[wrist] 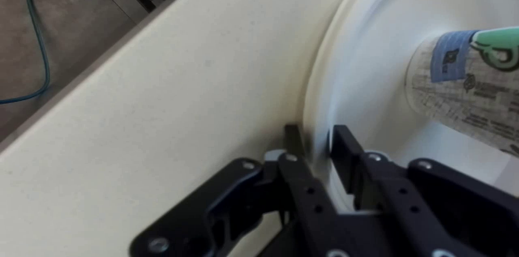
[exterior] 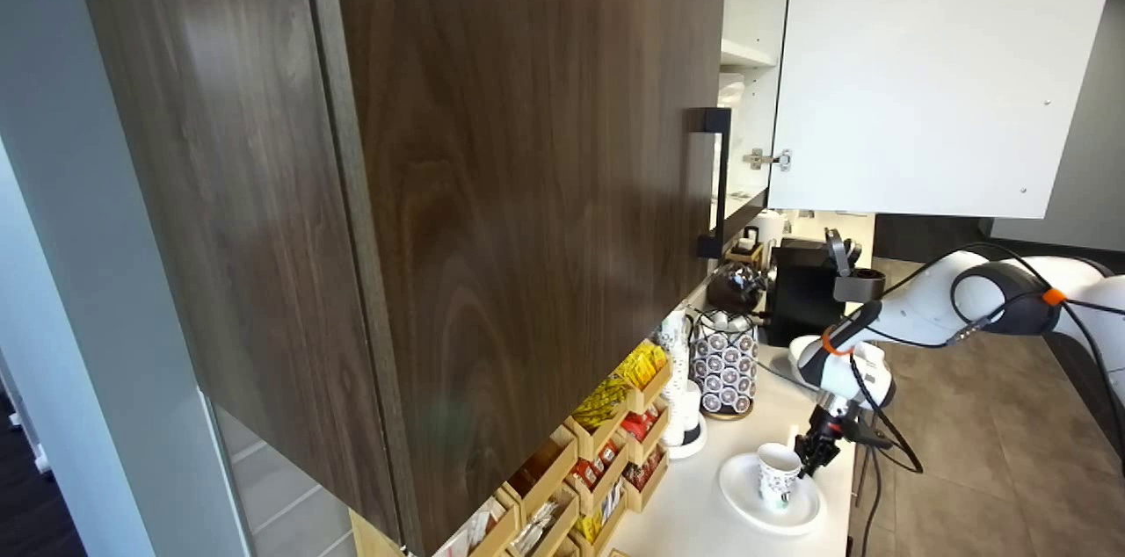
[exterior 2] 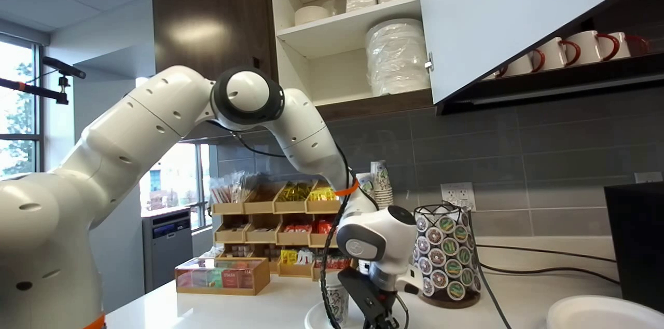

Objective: Pick up the paper plate with a paper coffee cup on top and put it in the bottom shelf of the cabinet with an open door

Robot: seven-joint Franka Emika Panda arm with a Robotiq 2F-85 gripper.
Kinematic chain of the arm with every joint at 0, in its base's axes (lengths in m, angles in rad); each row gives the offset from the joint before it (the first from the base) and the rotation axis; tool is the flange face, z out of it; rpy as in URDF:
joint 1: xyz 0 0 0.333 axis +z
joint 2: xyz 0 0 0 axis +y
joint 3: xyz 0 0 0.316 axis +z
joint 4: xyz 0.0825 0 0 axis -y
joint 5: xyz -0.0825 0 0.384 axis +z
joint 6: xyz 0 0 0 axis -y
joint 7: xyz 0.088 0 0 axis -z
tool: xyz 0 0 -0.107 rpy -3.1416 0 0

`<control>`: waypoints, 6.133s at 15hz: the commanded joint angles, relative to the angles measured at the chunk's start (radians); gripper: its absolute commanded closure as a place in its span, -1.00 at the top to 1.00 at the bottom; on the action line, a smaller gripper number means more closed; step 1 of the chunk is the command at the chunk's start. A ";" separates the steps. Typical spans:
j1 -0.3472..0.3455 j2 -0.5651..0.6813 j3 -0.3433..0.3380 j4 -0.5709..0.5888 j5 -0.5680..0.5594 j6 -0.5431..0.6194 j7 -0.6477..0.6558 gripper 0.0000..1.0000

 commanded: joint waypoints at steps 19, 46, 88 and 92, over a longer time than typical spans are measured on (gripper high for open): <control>-0.119 0.040 0.080 0.064 0.039 -0.119 -0.036 -0.98; -0.127 -0.111 -0.084 0.024 0.310 -0.632 -0.341 -0.98; 0.006 -0.631 -0.268 0.083 0.160 -1.132 0.039 -0.98; 0.018 -0.672 -0.267 0.124 0.142 -1.184 0.080 -0.98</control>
